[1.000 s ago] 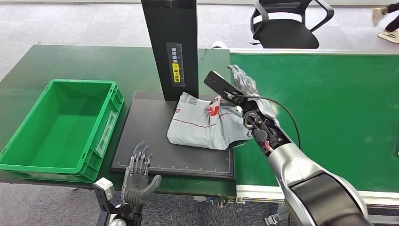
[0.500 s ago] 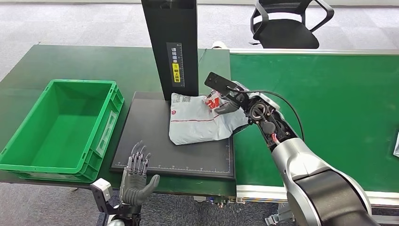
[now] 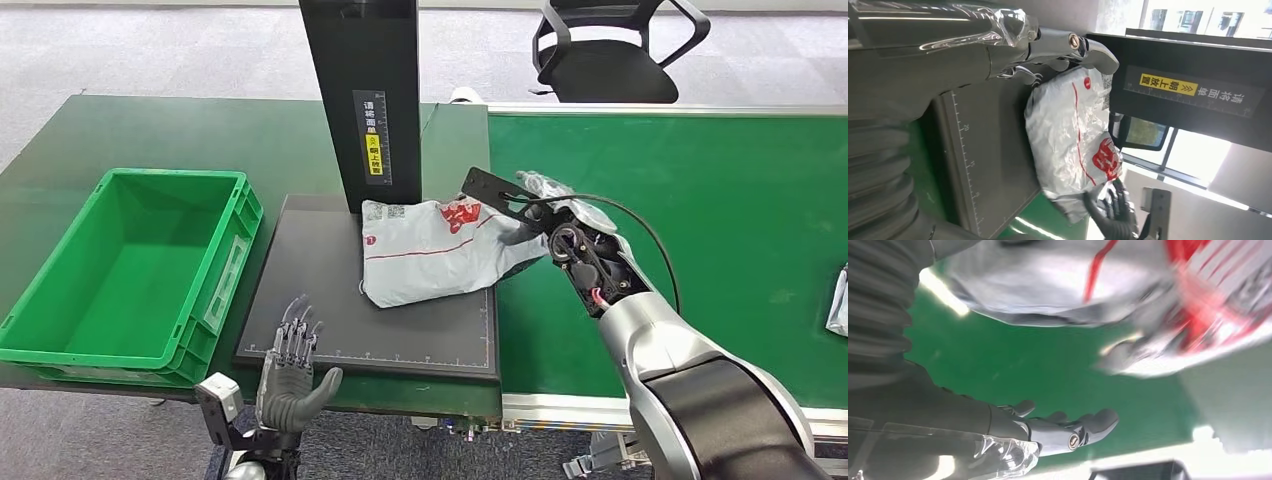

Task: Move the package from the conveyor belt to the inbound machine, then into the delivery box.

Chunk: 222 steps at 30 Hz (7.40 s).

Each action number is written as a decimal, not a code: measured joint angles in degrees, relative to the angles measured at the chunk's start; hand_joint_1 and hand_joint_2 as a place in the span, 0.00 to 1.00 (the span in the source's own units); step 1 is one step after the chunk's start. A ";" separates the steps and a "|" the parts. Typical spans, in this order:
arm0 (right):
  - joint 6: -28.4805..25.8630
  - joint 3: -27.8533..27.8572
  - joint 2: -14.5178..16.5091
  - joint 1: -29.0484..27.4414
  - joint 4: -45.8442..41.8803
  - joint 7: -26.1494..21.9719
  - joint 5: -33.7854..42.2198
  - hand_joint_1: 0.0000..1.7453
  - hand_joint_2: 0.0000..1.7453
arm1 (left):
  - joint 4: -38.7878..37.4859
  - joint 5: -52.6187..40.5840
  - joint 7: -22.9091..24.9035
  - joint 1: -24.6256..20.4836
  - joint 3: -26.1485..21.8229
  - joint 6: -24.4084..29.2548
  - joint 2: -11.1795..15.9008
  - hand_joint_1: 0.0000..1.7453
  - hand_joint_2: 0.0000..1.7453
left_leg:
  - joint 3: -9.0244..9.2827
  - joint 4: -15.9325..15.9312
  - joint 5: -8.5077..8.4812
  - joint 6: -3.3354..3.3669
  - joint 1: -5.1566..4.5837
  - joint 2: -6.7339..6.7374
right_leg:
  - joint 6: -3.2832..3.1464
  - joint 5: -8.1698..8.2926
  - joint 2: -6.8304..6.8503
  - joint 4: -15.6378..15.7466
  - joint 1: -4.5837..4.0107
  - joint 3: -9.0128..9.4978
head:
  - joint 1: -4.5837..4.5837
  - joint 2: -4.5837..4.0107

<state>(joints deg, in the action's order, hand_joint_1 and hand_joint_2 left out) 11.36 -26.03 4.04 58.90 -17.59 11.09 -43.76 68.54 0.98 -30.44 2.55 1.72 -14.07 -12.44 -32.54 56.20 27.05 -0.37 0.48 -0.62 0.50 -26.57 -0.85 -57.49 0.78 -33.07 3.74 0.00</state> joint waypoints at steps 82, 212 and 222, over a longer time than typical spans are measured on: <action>2.00 16.52 5.69 -56.13 -57.45 -45.93 52.35 0.00 1.00 | -50.52 -64.35 42.12 -47.60 27.28 29.68 -3.16 0.00 1.00 | -0.01 -0.01 0.00 0.00 -0.01 -0.02 | 0.00 -0.01 0.06 0.01 0.01 0.02 | -0.01 0.00; -11.52 18.38 11.08 -66.68 -68.46 -50.19 37.65 0.00 1.00 | 26.01 -6.06 -6.15 -1.71 -7.28 30.24 14.14 0.00 1.00 | -0.11 -0.07 0.20 -0.23 0.04 0.26 | -0.13 -0.14 -0.21 0.05 -0.03 -0.20 | -0.01 0.00; -18.52 14.26 13.11 -66.10 -64.60 -47.50 32.78 0.00 1.00 | 14.10 -7.11 -3.91 0.70 8.27 18.01 5.00 0.00 1.00 | 0.01 -0.08 0.19 -0.23 0.07 0.17 | -0.13 -0.13 -0.17 0.04 -0.06 -0.03 | -0.03 0.00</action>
<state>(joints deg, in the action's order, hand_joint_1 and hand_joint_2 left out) -7.16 -11.78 17.15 -7.20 -82.19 -36.42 -10.98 82.64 -6.14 -34.35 3.25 9.99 3.95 -7.43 -32.53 56.13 27.24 -0.60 0.54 -0.45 0.37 -26.70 -1.02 -57.45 0.72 -33.10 3.72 0.00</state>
